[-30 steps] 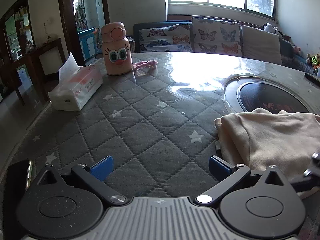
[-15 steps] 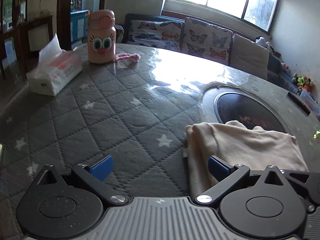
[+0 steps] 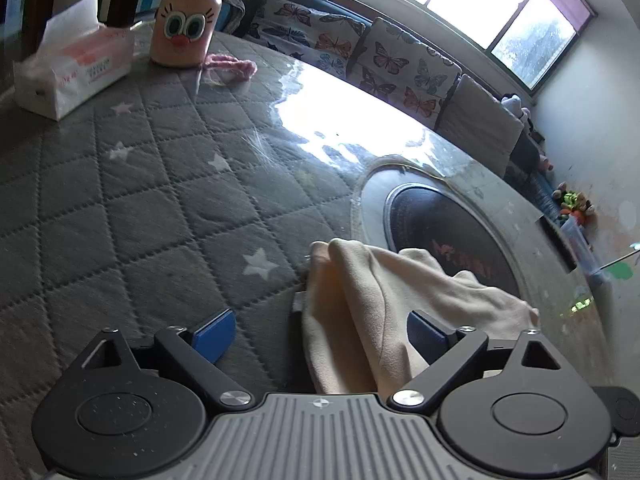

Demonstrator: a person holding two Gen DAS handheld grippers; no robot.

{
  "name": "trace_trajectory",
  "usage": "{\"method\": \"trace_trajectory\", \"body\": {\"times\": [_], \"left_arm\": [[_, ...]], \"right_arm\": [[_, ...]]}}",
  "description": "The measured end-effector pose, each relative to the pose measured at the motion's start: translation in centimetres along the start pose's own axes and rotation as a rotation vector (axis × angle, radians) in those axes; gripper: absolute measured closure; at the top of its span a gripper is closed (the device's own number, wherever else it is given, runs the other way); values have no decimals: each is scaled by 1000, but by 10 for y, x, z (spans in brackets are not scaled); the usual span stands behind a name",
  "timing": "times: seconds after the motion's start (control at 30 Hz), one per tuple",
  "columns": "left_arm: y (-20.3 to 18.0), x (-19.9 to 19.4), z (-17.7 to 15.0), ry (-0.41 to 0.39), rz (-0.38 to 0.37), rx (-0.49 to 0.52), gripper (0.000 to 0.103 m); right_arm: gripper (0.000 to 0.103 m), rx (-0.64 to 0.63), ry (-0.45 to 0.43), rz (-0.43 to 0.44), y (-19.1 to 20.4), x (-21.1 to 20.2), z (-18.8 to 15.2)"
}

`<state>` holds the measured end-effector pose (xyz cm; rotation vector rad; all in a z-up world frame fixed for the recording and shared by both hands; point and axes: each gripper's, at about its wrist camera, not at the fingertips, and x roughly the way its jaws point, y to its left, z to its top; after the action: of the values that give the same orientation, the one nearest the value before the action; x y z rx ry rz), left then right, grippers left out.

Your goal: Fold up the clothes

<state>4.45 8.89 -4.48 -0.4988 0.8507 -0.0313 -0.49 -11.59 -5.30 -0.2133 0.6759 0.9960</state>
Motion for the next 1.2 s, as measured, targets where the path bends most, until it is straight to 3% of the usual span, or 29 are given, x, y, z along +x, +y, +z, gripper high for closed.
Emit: {"method": "trace_trajectory", "body": {"times": [0.17, 0.4, 0.5, 0.6, 0.7, 1.07, 1.2], "left_arm": [[2, 5, 4, 30, -85, -94, 29], [10, 15, 0, 77, -153, -208, 73], [12, 16, -1, 78, -157, -211, 82], [11, 15, -1, 74, -152, -199, 83], [10, 15, -3, 72, -145, -189, 83], [7, 15, -4, 66, -126, -162, 83], [5, 16, -3, 65, -120, -155, 83]], "right_arm": [[88, 28, -45, 22, -8, -18, 0], [88, 35, -49, 41, -9, -23, -4], [86, 40, -42, 50, -10, -25, -7], [82, 70, -53, 50, -18, -33, -10], [81, 99, -68, -3, -30, -44, -14], [80, 336, -63, -347, -133, -73, -45], [79, 390, -59, -397, -155, -73, -58]]}}
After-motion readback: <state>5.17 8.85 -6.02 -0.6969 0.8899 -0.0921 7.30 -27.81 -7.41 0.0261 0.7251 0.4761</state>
